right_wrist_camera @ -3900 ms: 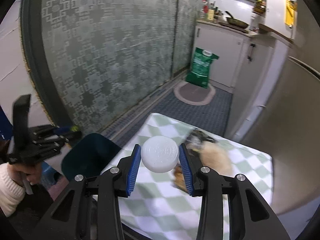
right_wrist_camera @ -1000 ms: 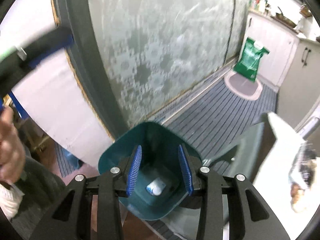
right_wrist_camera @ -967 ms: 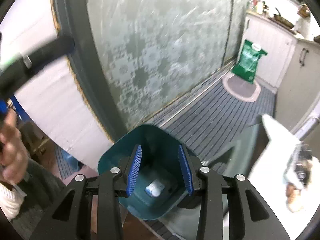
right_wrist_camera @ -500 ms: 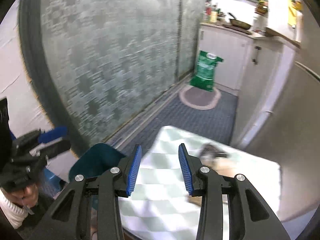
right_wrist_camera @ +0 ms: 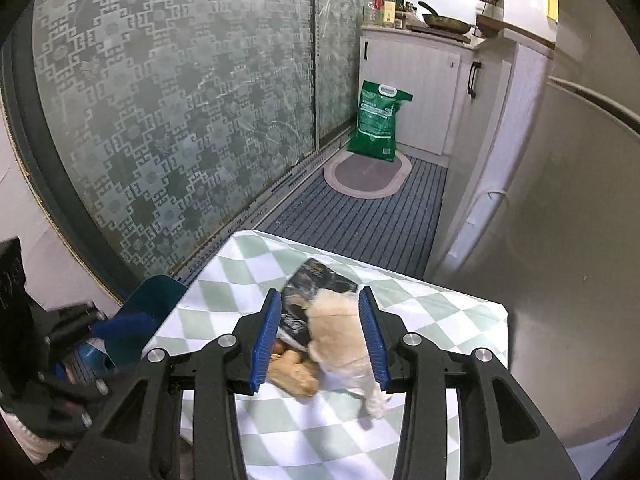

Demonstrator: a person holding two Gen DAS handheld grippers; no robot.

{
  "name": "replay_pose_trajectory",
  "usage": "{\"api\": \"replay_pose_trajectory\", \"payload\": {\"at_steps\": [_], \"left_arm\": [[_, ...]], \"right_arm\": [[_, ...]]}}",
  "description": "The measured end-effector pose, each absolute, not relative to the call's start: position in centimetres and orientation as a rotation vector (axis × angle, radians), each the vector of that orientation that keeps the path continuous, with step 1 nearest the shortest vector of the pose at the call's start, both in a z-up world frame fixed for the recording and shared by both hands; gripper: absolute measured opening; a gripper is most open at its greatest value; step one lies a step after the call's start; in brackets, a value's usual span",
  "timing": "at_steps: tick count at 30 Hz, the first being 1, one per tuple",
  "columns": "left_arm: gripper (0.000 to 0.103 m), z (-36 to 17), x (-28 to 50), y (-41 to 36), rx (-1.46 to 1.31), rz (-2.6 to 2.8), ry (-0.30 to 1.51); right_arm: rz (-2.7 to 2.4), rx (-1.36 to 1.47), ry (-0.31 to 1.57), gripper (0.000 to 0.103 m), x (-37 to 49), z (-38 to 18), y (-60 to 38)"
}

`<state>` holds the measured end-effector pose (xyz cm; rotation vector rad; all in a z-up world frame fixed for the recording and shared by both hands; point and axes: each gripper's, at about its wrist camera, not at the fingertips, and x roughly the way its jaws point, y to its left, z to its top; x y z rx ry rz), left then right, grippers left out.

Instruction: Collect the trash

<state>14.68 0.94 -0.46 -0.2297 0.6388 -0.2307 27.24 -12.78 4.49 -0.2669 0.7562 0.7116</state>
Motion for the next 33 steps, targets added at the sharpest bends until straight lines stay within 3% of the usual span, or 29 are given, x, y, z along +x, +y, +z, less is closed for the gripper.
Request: {"api": "replay_pose_trajectory", "payload": {"at_steps": [4,15,19,33], "left_arm": [[0.056,-1.5,16.5,-1.9,-0.222,-0.281,0.703],[0.057,-2.7,19.5,-4.8,-0.193,-0.209,0.741],[0.062,-2.8,20.4,-5.8,-0.156,-0.159,0.743],[0.059,-3.2,22.1,-6.2,-0.130,-0.058,0.743]], "right_arm": [[0.728,-0.265,0.774,0.041,28.1,4.1,-13.4],[0.735,-0.246,0.815,0.044,29.6,2.9,-15.8],[0.753,-0.241,0.818,0.046,29.6,2.6,-16.1],[0.751,-0.211,0.824,0.050,29.9,2.1,-16.9]]}}
